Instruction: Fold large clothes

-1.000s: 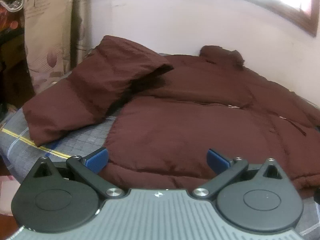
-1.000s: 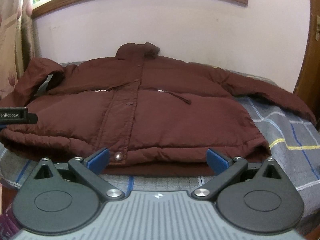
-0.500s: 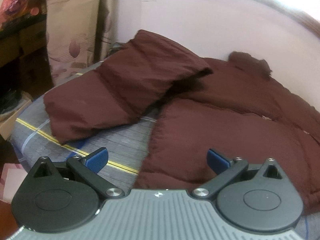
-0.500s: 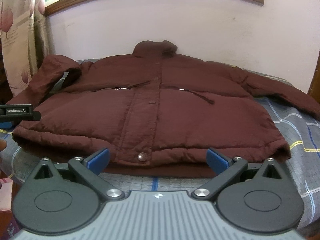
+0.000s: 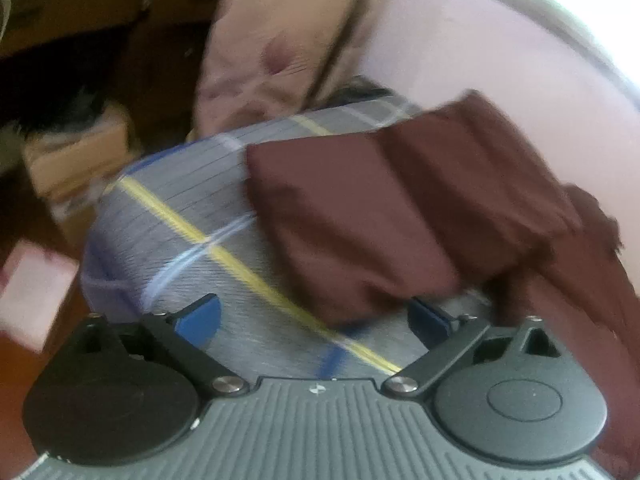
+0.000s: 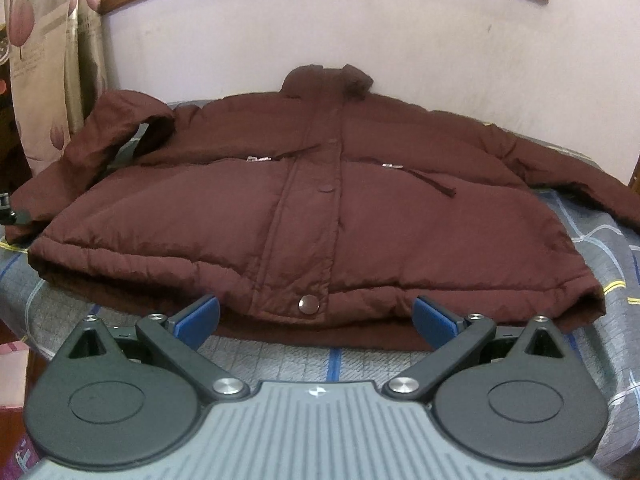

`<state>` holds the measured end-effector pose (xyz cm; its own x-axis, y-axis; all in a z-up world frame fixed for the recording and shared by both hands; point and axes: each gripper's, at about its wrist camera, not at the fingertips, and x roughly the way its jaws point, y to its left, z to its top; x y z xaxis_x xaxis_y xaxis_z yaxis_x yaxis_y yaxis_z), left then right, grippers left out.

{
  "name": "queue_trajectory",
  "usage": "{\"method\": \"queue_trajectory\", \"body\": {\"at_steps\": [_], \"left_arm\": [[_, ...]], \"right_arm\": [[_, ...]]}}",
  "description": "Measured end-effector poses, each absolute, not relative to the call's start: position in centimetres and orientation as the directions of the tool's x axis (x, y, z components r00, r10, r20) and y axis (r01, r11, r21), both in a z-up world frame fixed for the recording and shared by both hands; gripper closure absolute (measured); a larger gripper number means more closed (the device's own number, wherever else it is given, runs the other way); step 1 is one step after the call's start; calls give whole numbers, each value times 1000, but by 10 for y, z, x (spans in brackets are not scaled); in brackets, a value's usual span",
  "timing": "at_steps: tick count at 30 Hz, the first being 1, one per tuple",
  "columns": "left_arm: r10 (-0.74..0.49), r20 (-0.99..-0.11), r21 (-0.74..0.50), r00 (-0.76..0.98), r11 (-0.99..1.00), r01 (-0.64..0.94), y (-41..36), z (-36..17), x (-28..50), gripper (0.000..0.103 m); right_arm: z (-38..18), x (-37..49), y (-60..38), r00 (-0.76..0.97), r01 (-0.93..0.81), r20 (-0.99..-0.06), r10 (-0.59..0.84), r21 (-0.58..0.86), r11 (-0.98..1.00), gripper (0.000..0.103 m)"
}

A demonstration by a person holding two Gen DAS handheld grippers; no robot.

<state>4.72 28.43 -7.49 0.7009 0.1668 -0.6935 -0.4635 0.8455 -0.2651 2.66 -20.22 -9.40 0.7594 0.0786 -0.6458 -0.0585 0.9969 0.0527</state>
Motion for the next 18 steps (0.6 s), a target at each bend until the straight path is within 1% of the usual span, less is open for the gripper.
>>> {"method": "queue_trajectory", "body": {"at_steps": [4,6,8,9,10,11,13,18], "left_arm": [[173,-671,-252,721,861,-442,293,-75,50,10],[161,-666,-252,728,870,-424,292,-75,54,23],[143,-655,-256,742,882,-396,290,-75,56,64],[134,-657,-259,742,884,-389,291,-76,58,65],[145,-652,-259,745,880,-398,292,-77,58,73],[167,-640,-257,750,873,-414,293,-76,56,93],[206,-621,-242,756,867,-436,297,-72,50,93],[364,-587,-182,723,811,-556,318,-54,18,95]], "right_arm": [[-97,31,-198,750,-57,-658,73,46,997,0],[-98,32,-196,745,-59,-663,70,39,997,0],[-98,33,-193,744,-61,-665,66,32,998,0],[-99,33,-191,743,-60,-667,63,27,998,0],[-99,35,-190,742,-60,-667,60,23,998,0],[-100,35,-189,742,-59,-668,58,22,998,0],[-100,37,-187,740,-60,-670,58,21,998,0],[-101,40,-185,741,-68,-668,73,34,997,0]]}}
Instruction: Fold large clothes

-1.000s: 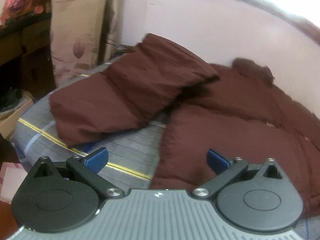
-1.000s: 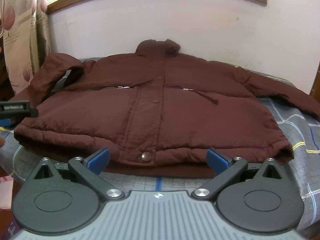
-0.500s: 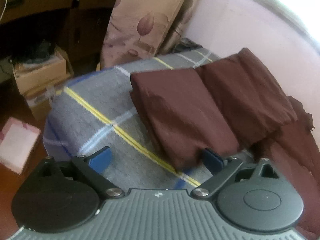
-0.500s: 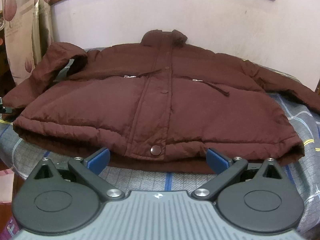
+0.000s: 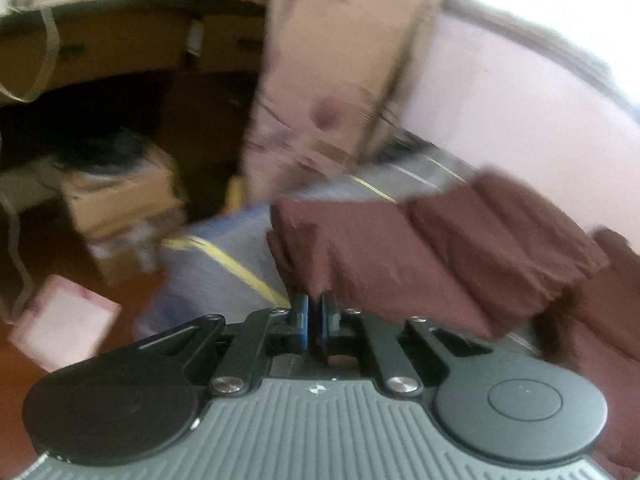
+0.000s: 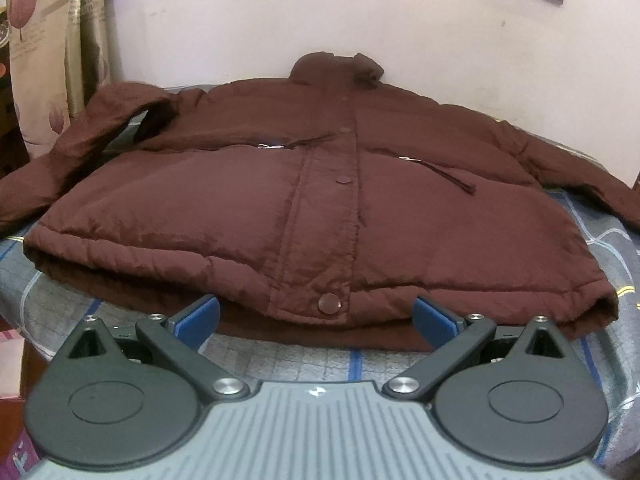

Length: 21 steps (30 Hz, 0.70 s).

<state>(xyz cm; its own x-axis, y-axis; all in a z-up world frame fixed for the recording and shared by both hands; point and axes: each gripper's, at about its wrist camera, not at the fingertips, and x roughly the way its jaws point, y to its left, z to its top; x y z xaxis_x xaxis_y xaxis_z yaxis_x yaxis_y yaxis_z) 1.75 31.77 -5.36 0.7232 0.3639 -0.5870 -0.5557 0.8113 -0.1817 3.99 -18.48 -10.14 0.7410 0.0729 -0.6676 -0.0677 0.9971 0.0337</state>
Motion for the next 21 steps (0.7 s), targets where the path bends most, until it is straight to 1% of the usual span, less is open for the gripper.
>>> {"method": "queue_trajectory", "body": {"at_steps": [3,4,5,7,10,12,13,14,15,17,18,19,20,21], "left_arm": [[431,-580,-158,692,773,-614,333,-39,13,98],[465,-571,-134,677,761,-635,334,-35,13,102],[506,-553,-100,663,749,-655,333,-30,11,102],[528,-531,-76,663,749,-658,330,-21,10,102],[530,-523,-87,667,745,-661,321,-10,4,100],[485,-522,-119,702,773,-623,309,-2,4,92],[468,-518,-126,717,787,-604,301,1,6,81],[456,-509,-123,730,800,-587,291,4,7,67],[442,-494,-120,749,819,-562,278,7,9,61],[407,-467,-122,785,849,-513,254,12,14,46],[380,-458,-122,804,869,-480,240,13,20,42],[346,-453,-123,822,889,-441,226,15,24,32],[307,-444,-123,842,910,-397,210,16,30,26],[277,-435,-120,857,925,-360,195,17,35,25]], "right_arm": [[-103,43,-188,723,-69,-680,122,105,992,0],[-105,44,-192,713,-62,-685,148,148,987,0],[-106,44,-196,703,-55,-690,174,192,980,0],[-108,44,-206,693,-37,-684,227,281,959,0],[-111,41,-232,699,30,-648,301,448,894,0],[-109,41,-254,715,92,-625,314,529,844,0],[-107,38,-268,737,119,-605,303,557,822,0],[-104,36,-283,764,136,-575,292,586,799,0],[-102,32,-302,797,144,-531,288,631,763,0],[-103,22,-345,869,189,-439,228,720,668,0],[-106,16,-369,892,220,-410,188,760,612,0],[-109,14,-392,900,235,-397,177,787,571,0],[-112,15,-415,900,242,-397,180,799,551,0],[-114,17,-440,896,259,-408,175,801,540,0]]}}
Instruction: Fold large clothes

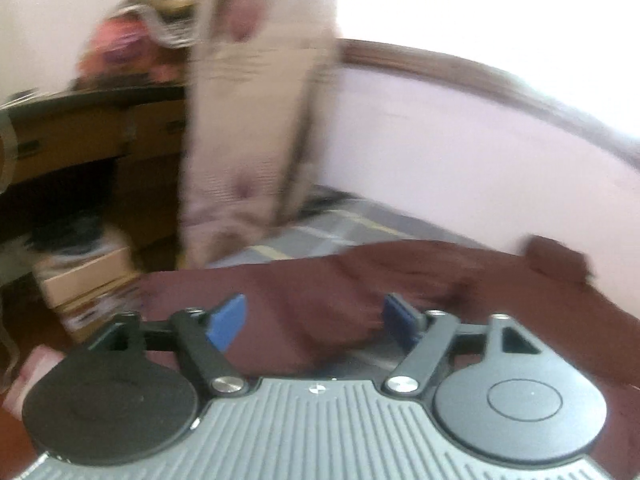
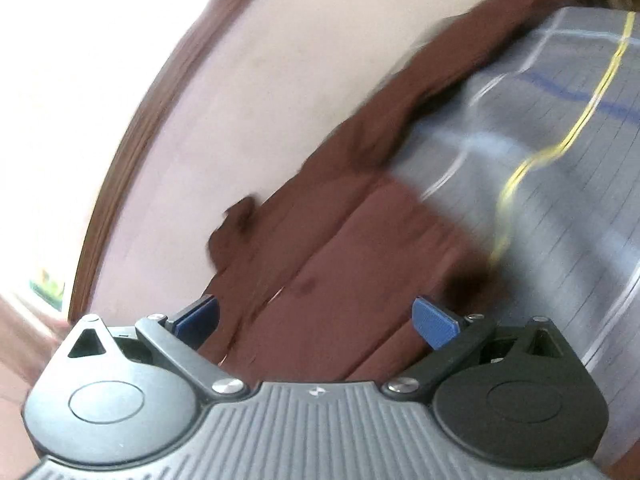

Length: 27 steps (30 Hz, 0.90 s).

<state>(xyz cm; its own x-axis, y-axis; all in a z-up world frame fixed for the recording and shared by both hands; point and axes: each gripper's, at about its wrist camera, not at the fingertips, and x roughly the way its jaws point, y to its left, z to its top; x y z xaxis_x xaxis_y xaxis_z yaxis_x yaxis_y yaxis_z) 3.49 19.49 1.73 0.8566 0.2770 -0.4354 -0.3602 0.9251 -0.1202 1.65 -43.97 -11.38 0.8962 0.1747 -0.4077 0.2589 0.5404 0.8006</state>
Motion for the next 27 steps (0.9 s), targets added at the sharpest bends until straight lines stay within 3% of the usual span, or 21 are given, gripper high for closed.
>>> {"method": "queue_trajectory", "body": {"at_steps": [4,8,12,15,20,22,23,24,26,27], "left_arm": [[141,-413,-111,900,973,-203,135,16,59,8],[33,-455,-115,890,989,-95,89,6,92,6],[12,-495,-102,869,992,-72,62,-7,108,6],[47,-500,-46,865,996,-81,46,-13,111,6],[112,-509,38,854,993,-108,29,-17,116,6],[124,-519,56,846,992,-112,25,-14,120,6],[126,-523,61,843,992,-111,23,-15,122,6],[130,-526,68,841,992,-111,21,-15,123,6],[140,-529,89,837,990,-109,16,-17,124,6],[142,-531,98,835,990,-106,14,-18,125,6]], "right_arm": [[-127,7,-537,903,371,-429,3,786,494,0],[-149,-2,-639,903,429,-413,-120,845,321,4],[-168,-3,-729,868,482,-430,-248,851,209,4],[-186,13,-778,832,543,-500,-241,822,168,3],[-222,48,-807,839,532,-511,-190,842,86,4],[-234,70,-814,862,502,-496,-108,864,35,6],[-240,78,-815,867,493,-490,-88,870,8,23],[-244,86,-815,873,483,-481,-85,876,1,47],[-237,96,-813,876,478,-471,-106,877,54,72],[-231,101,-811,874,483,-473,-111,871,92,78]]}}
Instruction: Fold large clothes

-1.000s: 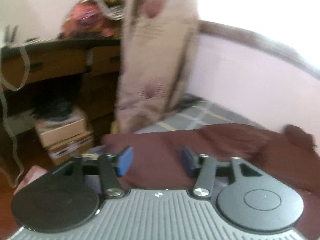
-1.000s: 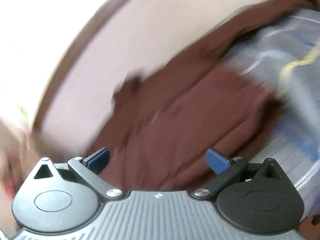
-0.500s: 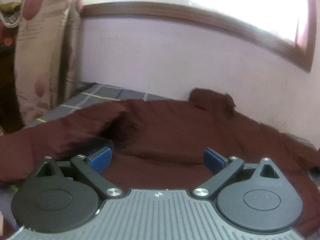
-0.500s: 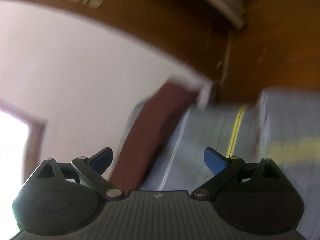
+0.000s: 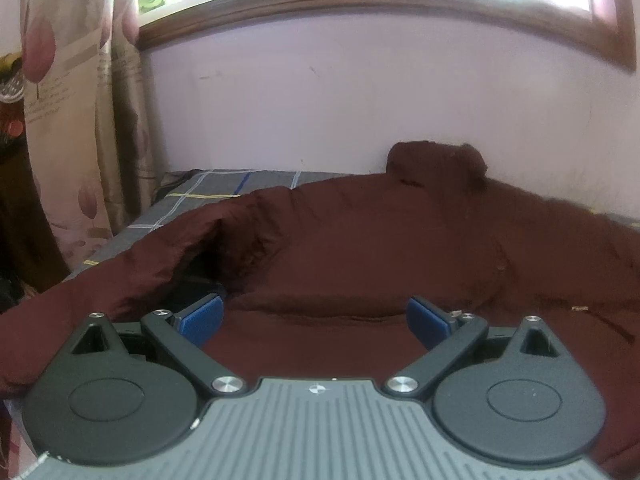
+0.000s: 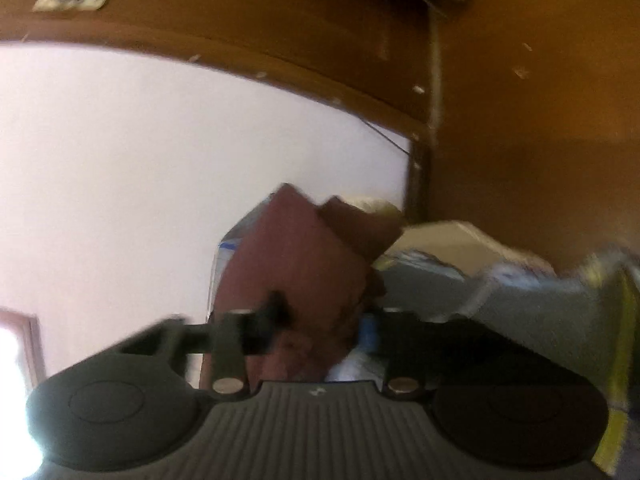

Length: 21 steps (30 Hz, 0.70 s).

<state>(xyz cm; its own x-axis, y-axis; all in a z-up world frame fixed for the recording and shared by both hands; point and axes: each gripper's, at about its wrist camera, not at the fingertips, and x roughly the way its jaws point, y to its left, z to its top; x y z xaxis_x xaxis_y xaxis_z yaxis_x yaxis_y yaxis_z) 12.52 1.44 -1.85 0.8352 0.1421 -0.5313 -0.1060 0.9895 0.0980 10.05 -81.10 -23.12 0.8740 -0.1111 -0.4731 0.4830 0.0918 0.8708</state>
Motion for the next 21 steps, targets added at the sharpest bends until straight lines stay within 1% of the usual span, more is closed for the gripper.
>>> {"method": "queue_trajectory", "body": {"at_steps": [2,4,5,8,13,17,21], "left_arm": [[142,-537,104,831,989,-101,14,-20,126,6],[134,-541,92,831,991,-100,15,-19,125,6],[131,-539,85,832,991,-101,17,-18,124,6],[125,-525,67,842,992,-106,25,-13,119,5],[115,-499,19,859,992,-122,45,-3,106,2],[102,-489,-30,867,991,-134,66,1,98,1],[90,-487,-39,869,991,-125,82,-1,94,0]], "right_arm": [[-214,102,-806,884,465,-447,-139,871,159,84],[-187,103,-795,919,388,-354,-171,888,246,86],[-169,105,-786,935,351,-316,-162,888,297,87],[-121,118,-749,969,248,-230,-94,881,404,87],[-32,155,-650,990,60,-119,73,834,549,88],[0,196,-552,968,-59,-93,234,820,569,88],[-6,239,-446,914,-134,-110,389,825,549,88]]}}
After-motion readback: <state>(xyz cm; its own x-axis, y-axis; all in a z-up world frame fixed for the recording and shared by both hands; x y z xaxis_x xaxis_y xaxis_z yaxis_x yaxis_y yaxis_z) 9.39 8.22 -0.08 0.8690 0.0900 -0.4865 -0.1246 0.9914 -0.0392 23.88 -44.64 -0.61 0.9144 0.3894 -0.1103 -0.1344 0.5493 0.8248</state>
